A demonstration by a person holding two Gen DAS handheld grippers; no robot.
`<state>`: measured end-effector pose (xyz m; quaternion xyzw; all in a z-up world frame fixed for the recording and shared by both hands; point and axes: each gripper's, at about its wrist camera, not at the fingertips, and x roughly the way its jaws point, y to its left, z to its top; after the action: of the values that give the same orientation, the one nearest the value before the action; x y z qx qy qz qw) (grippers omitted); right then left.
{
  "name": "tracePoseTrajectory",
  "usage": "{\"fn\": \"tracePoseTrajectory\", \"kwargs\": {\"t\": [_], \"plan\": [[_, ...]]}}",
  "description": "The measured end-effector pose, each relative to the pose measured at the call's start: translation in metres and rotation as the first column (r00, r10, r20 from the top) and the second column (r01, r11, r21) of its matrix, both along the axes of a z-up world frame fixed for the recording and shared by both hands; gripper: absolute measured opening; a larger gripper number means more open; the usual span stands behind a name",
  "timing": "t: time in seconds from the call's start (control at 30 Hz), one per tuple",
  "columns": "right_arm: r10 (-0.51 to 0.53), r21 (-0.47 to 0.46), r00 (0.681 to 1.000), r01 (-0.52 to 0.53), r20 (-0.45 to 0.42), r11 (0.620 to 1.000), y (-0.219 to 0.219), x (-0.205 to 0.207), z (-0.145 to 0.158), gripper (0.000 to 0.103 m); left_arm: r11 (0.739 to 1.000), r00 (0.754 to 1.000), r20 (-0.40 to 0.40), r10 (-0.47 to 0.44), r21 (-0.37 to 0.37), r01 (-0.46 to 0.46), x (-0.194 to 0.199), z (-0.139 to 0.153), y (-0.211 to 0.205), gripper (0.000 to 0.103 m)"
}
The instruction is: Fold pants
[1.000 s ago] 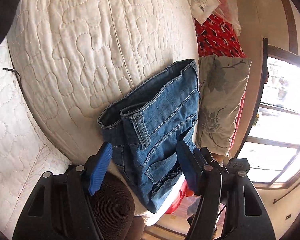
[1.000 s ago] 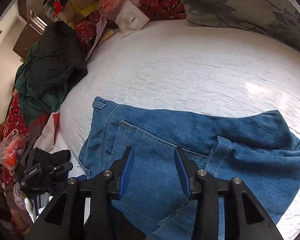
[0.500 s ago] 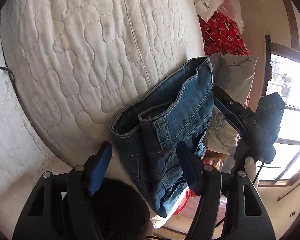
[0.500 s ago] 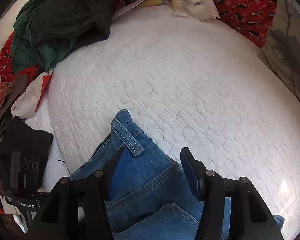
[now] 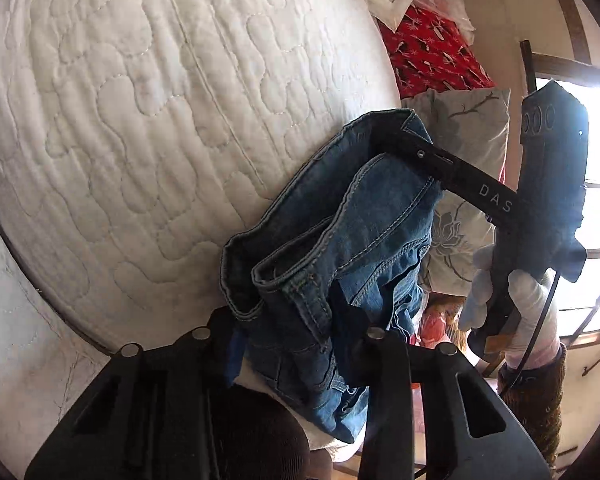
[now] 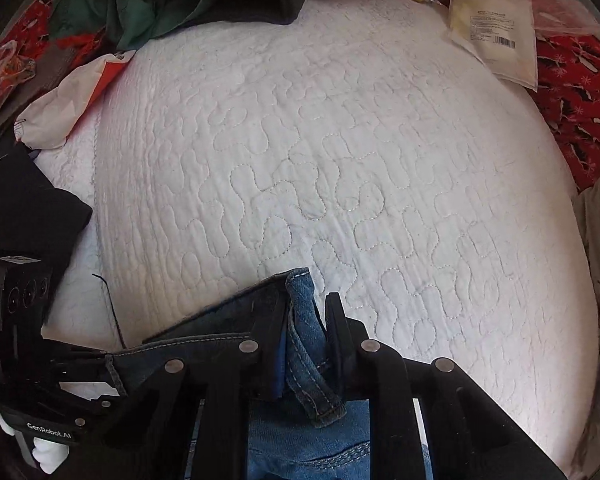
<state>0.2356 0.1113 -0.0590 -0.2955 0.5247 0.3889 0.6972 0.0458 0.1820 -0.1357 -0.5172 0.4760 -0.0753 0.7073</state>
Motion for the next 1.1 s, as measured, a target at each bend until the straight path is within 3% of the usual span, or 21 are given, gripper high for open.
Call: {"fn": "tracePoseTrajectory", "kwargs": {"t": [0.17,0.3,0.43,0.57,0.7,0.77,0.87,0.9,1.0,1.1], "plan": [[-0.077,0.141,0.997,0.073,0.024,0.987,-0.037,-0.01,0.043,0.016,0.989,0.993,0.1,-0.059,0.139,0.045,-0.003,0.047,-0.018,0.029],[-0.143,0.253,0.989,0.13,0.035,0.959,-0.078,-0.019,0.081,0.016,0.967,0.974,0.181,-0.134,0.241,0.088,-0.005,0.091,-0.043,0.029],[-0.243,0.355,0.969,0.215,0.035,0.91,-0.142,-0.028,0.111,0.016,0.935,0.936,0.25,-0.246,0.317,0.161,-0.001,0.131,-0.083,0.029],[-0.377,0.435,0.926,0.335,0.01,0.836,-0.229,-0.042,0.12,0.016,0.894,0.881,0.276,-0.384,0.348,0.281,0.009,0.151,-0.14,0.029],[-0.532,0.477,0.845,0.493,-0.063,0.727,-0.329,-0.064,0.089,0.02,0.806,0.802,0.224,-0.554,0.387,0.449,0.015,0.138,-0.225,0.031],[-0.625,0.464,0.775,0.589,-0.093,0.662,-0.378,-0.077,0.059,0.028,0.736,0.752,0.151,-0.641,0.397,0.548,0.014,0.114,-0.272,0.032],[-0.732,0.395,0.658,0.728,-0.173,0.561,-0.432,-0.099,0.008,0.031,0.619,0.682,-0.022,-0.731,0.399,0.677,0.008,0.066,-0.327,0.032],[-0.753,0.381,0.63,0.755,-0.192,0.534,-0.448,-0.109,-0.004,0.032,0.592,0.666,-0.063,-0.743,0.401,0.699,0.005,0.056,-0.336,0.032],[-0.777,0.395,0.583,0.789,-0.237,0.471,-0.475,-0.134,-0.014,0.032,0.568,0.647,-0.065,-0.76,0.417,0.71,-0.005,0.06,-0.338,0.035],[-0.805,0.441,0.528,0.811,-0.269,0.384,-0.499,-0.146,-0.007,0.032,0.588,0.638,-0.027,-0.769,0.358,0.725,-0.012,0.079,-0.32,0.038]]}}
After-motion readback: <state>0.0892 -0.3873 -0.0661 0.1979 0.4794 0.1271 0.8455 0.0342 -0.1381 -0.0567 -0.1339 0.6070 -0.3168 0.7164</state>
